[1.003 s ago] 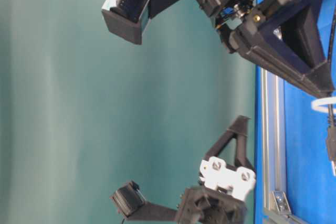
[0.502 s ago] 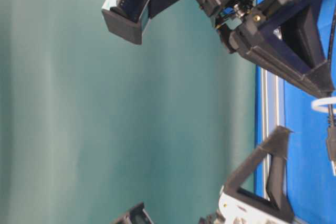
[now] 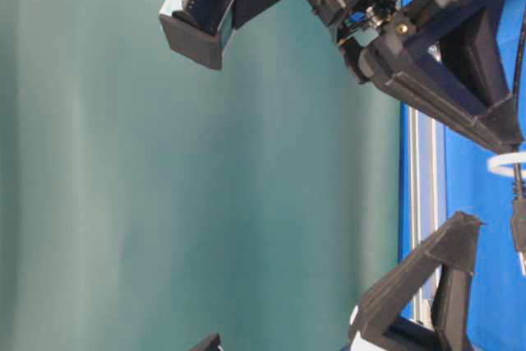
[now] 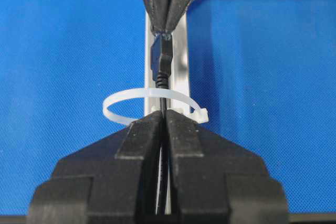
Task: Insert the wire through the string loop located in the center.
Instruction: 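Move the open left gripper to the plug emerging left of the loop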
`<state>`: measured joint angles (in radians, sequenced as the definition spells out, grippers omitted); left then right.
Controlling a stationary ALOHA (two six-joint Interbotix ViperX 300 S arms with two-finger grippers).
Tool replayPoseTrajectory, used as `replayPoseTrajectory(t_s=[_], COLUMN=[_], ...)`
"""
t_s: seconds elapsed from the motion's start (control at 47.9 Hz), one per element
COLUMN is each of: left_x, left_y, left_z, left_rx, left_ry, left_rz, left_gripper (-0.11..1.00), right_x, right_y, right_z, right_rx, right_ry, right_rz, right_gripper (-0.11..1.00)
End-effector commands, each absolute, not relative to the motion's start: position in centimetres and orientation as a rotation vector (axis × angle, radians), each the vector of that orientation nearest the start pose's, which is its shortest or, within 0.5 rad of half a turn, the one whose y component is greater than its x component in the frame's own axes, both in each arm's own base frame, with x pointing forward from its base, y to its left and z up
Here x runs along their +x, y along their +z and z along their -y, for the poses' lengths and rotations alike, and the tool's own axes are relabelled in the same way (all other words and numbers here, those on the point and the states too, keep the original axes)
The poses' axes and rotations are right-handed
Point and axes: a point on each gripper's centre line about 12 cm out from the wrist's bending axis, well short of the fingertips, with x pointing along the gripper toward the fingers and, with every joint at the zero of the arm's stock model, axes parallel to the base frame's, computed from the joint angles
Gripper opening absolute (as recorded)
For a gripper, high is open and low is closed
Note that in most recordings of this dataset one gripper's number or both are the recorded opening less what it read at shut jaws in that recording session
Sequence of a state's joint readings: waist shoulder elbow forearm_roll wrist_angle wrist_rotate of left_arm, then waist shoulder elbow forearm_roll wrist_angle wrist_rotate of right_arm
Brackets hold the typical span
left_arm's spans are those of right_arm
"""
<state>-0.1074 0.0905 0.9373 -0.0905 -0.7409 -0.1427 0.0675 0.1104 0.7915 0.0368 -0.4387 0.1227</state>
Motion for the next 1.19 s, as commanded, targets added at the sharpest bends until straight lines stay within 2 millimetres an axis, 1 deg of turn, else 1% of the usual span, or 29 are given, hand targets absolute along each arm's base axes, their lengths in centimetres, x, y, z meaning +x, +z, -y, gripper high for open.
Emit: replayPoseTrajectory(t_s=[0.0, 0.042, 0.063, 0.125, 0.188, 0.251, 0.293, 0.334, 0.711, 0.794, 1.024, 1.17], left_x=[35.6, 35.6, 35.6, 35.6, 35.7, 35.6, 35.6, 35.7, 36.0, 36.1, 36.2, 36.3], left_y=[14.2, 14.3, 14.2, 14.2, 14.2, 14.1, 14.2, 14.1, 14.0, 13.5, 11.4, 10.9], left_z=[3.1, 3.2, 3.1, 3.2, 3.2, 3.3, 3.2, 3.2, 3.3, 3.3, 3.4, 3.4], left_rx=[-0.185, -0.189, -0.191, -0.192, -0.192, -0.191, -0.193, -0.193, -0.193, -0.191, -0.185, -0.186], left_ry=[-0.021, -0.022, -0.02, -0.022, -0.021, -0.024, -0.021, -0.022, -0.02, -0.021, -0.014, -0.012], left_rz=[-0.25, -0.249, -0.251, -0.254, -0.255, -0.259, -0.26, -0.263, -0.28, -0.308, -0.381, -0.393], left_gripper=[0.18, 0.3, 0.38, 0.57, 0.74, 0.87, 0.91, 0.93, 0.93, 0.93, 0.93, 0.93], right_x=[38.7, 38.6, 38.7, 38.7, 38.7, 38.7, 38.7, 38.7, 38.7, 38.7, 38.7, 38.6], right_y=[13.9, 13.9, 13.9, 13.9, 13.9, 13.9, 13.9, 13.9, 13.9, 13.9, 13.9, 13.9], right_z=[-2.3, -2.3, -2.4, -2.4, -2.3, -2.4, -2.4, -2.3, -2.4, -2.3, -2.3, -2.4], right_rx=[0.133, 0.133, 0.133, 0.134, 0.133, 0.133, 0.133, 0.133, 0.133, 0.133, 0.133, 0.133], right_ry=[0.015, 0.015, 0.017, 0.016, 0.015, 0.017, 0.017, 0.015, 0.017, 0.015, 0.015, 0.017], right_rz=[-0.432, -0.434, -0.432, -0.432, -0.432, -0.432, -0.432, -0.432, -0.434, -0.432, -0.434, -0.435], right_gripper=[-0.02, -0.02, -0.02, -0.02, -0.02, -0.02, -0.02, -0.02, -0.02, -0.02, -0.02, -0.02])
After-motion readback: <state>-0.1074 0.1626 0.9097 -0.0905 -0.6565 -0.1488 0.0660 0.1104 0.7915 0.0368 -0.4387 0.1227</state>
